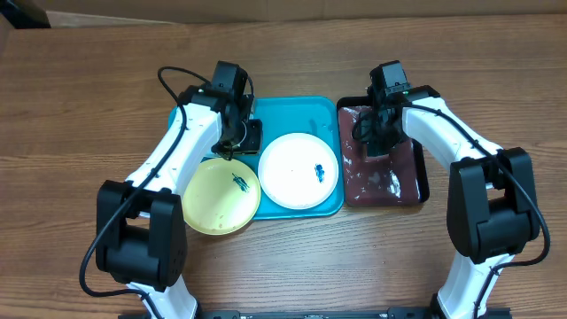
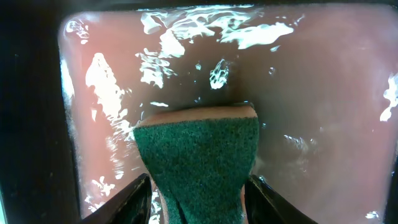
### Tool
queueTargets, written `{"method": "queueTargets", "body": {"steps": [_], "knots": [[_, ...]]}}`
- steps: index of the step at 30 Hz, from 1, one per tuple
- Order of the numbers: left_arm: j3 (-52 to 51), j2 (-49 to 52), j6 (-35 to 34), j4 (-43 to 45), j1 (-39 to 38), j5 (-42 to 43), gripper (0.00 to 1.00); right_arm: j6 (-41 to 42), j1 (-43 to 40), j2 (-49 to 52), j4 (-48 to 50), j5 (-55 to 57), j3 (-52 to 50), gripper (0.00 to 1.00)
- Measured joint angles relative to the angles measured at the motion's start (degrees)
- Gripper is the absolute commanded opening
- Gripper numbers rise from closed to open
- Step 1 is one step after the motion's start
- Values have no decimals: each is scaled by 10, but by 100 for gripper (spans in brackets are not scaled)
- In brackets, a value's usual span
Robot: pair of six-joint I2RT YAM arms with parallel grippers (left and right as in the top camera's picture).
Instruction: Clean dirty plates on tray and stack at the side
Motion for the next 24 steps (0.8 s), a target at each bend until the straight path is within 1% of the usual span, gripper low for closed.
{"method": "queueTargets", "body": {"steps": [4, 11, 14, 19, 24], "knots": [[-27, 0, 0, 22, -1, -4, 26, 0, 0, 0, -1, 0, 0, 52], [-59, 0, -9, 76, -19, -6, 23, 0, -1, 0, -6, 0, 0, 52], [-76, 0, -17, 100, -27, -11, 20, 0, -1, 0, -7, 0, 0, 52], [-100, 1, -34, 121, -37, -37, 12, 0, -1, 0, -10, 0, 0, 52], [-100, 1, -41, 123, -37, -45, 11, 0, -1, 0, -10, 0, 0, 52]]}}
